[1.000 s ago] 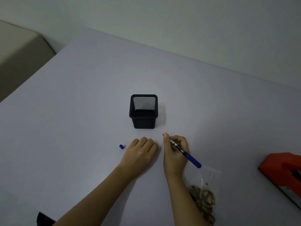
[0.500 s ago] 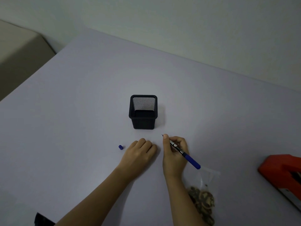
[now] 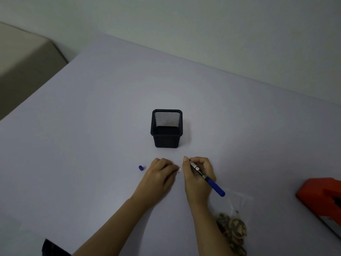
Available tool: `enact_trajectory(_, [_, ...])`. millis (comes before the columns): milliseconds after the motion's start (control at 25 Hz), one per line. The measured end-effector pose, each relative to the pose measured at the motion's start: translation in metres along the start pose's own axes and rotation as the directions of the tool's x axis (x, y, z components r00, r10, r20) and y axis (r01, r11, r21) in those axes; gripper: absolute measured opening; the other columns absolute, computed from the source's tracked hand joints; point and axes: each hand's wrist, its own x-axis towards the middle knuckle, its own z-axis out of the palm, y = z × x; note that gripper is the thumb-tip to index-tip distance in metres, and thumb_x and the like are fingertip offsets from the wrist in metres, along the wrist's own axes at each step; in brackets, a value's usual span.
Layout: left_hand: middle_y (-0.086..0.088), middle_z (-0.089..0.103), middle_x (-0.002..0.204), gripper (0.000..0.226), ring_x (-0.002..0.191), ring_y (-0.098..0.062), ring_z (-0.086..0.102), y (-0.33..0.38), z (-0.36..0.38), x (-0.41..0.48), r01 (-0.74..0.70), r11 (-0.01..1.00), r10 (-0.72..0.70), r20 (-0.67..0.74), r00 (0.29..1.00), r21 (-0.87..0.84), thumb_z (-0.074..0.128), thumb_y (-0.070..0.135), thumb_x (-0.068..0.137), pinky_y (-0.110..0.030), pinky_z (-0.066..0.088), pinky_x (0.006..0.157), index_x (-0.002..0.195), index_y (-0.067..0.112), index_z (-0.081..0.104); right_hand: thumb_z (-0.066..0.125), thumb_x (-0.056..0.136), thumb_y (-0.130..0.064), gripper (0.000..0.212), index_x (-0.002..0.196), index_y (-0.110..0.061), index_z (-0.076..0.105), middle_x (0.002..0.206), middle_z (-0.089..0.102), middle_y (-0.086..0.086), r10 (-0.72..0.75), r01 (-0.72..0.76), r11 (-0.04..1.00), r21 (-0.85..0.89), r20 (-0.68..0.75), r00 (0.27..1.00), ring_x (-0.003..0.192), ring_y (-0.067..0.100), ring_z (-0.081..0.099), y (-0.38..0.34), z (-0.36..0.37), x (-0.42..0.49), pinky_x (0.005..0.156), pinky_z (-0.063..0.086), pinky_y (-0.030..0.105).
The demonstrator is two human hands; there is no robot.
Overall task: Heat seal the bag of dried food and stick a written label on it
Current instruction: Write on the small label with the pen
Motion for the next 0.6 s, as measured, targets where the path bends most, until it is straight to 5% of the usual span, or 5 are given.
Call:
enact_trajectory(200, [0.001, 0.063, 0.092, 0.015, 0.086, -0.005, 0.048, 0.0005, -0.0008, -0.001, 0.024, 0.999, -0.023, 0.006, 1.0, -0.048, 0.057, 0.023, 0.088, -0.015, 0.04, 0.079, 0.096, 0.013, 0.065, 0.068, 0.071, -0.015, 0.011, 0.068, -0.014, 0.057, 0.064, 0.064, -0.001, -0.101, 0.111, 0.987, -0.116, 0.085, 0.991, 0.055, 0.015, 0.061, 0.0064, 0.0038, -0.006, 0.05, 0.054, 0.027])
enact_trajectory(400, [0.008, 0.053, 0.09, 0.022, 0.078, -0.006, 0.051, 0.0051, -0.0039, -0.0046, 0.247, 0.954, -0.251, 0.002, 0.968, -0.17, 0.062, 0.031, 0.086, -0.013, 0.043, 0.07, 0.098, 0.015, 0.054, 0.065, 0.066, -0.013, 0.011, 0.064, -0.017, 0.055, 0.058, 0.061, -0.004, -0.141, 0.168, 0.968, -0.183, 0.152, 0.978, 0.05, 0.015, 0.058, 0.0073, 0.0038, -0.0047, 0.046, 0.053, 0.029])
enact_trajectory(600, [-0.001, 0.06, 0.094, 0.023, 0.081, -0.01, 0.055, 0.0045, -0.0049, -0.0065, 0.233, 0.958, -0.238, -0.007, 0.971, -0.169, 0.062, 0.028, 0.087, -0.015, 0.045, 0.073, 0.099, 0.011, 0.054, 0.066, 0.066, -0.018, 0.011, 0.064, -0.011, 0.057, 0.054, 0.06, -0.003, -0.146, 0.2, 0.954, -0.223, 0.237, 0.96, 0.047, 0.015, 0.057, 0.0088, 0.0056, -0.0055, 0.043, 0.052, 0.032])
